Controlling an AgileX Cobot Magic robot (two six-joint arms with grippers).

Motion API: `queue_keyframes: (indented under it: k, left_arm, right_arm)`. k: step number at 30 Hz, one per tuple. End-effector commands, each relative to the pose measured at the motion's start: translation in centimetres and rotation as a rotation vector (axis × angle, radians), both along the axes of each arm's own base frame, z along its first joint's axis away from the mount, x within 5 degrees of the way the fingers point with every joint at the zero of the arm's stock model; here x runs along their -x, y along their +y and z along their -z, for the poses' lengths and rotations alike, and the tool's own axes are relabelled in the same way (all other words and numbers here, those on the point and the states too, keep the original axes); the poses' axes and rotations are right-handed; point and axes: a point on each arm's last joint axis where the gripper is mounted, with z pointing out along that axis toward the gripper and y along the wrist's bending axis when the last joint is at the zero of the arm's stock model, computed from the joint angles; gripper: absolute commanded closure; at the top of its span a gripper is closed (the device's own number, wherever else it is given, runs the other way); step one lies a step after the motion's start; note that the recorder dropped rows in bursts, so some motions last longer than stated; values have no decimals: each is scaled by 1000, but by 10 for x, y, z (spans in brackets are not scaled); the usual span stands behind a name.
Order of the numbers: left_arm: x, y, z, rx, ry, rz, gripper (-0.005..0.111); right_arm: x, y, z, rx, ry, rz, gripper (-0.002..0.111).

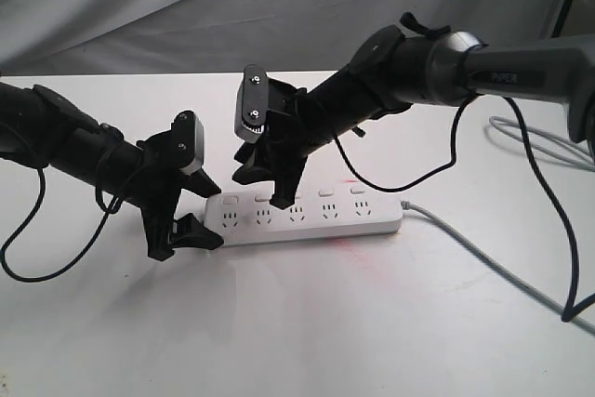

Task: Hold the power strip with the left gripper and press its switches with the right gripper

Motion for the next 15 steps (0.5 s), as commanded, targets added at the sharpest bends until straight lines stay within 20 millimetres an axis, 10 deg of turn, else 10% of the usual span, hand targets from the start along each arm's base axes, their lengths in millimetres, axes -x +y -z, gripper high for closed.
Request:
queue_keyframes:
  k: [1, 15]
  left_arm:
    - [0, 1, 2, -27, -23, 24, 40]
    - [0, 1, 2, -27, -23, 24, 40]
  right_arm:
    - [-2, -11, -2, 2, 17, 15, 78]
    - [-3, -14, 15, 40, 44, 8, 78]
